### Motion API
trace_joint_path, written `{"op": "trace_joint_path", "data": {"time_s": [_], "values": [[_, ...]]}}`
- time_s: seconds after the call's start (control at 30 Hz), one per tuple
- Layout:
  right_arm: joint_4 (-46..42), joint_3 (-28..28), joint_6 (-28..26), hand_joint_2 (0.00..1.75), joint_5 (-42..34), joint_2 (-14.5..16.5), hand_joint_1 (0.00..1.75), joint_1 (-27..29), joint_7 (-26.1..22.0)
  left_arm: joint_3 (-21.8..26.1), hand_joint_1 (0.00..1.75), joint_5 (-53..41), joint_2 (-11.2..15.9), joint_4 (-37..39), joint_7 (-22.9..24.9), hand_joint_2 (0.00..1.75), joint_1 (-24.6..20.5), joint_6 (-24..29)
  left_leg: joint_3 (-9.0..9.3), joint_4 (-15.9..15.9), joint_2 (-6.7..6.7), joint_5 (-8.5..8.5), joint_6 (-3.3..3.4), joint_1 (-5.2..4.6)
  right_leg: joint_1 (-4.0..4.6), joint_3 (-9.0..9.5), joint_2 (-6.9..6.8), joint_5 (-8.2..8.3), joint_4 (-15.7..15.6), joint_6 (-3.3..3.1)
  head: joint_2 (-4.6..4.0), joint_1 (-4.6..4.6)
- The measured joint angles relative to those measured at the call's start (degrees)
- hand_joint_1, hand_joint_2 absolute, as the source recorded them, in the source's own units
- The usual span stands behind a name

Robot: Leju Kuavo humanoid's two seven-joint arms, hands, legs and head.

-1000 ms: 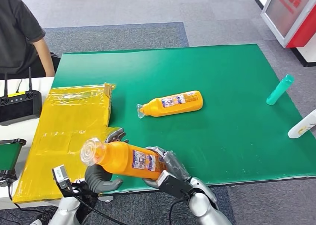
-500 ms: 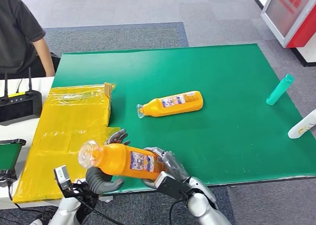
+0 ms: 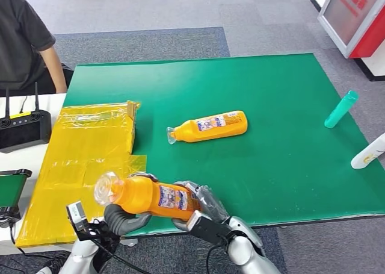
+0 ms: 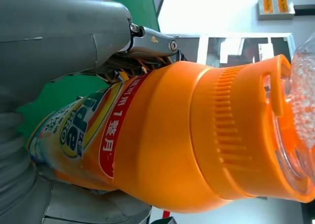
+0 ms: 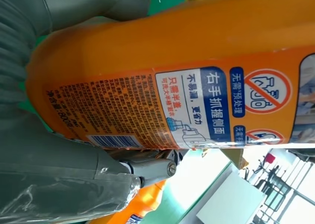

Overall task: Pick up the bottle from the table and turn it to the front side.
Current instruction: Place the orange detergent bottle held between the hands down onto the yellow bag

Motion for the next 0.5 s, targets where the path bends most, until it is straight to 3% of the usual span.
{"op": "trace_joint_path", "data": {"time_s": [0.13,0.27,0.33,0.5], "values": [[0.0,0.06,-0.09,1.75,0.01,0.0,1.71,-0.01,0.0,-0.08,1.75,-0.01,0.02,-0.01,0.0,1.75,-0.11,0.1,0.0,0.0,0.0,0.0,0.0,0.0,0.0,0.0,0.0,0.0,0.0,0.0,0.0,0.01],[-0.02,0.06,-0.42,1.75,0.01,0.0,0.08,0.01,-0.02,-0.13,1.75,-0.01,0.03,-0.1,0.0,1.75,-0.11,0.49,0.0,0.0,0.0,0.0,0.0,0.0,0.0,0.0,0.0,0.0,0.0,0.0,0.0,0.01],[-0.13,0.05,-0.74,1.75,0.0,0.0,0.0,0.02,-0.07,-0.1,1.75,-0.09,0.03,-0.17,0.0,1.75,-0.02,1.2,0.0,0.0,0.0,0.0,0.0,0.0,0.0,0.0,0.0,0.0,0.0,0.0,0.0,0.01],[-1.61,-0.64,-1.86,1.75,-0.24,-0.04,0.0,0.55,-0.04,0.05,1.75,-3.71,0.1,-1.22,0.0,1.75,0.72,7.53,0.0,0.0,0.0,0.0,0.0,0.0,0.0,-0.01,0.0,0.0,0.0,0.0,0.0,0.0]]}}
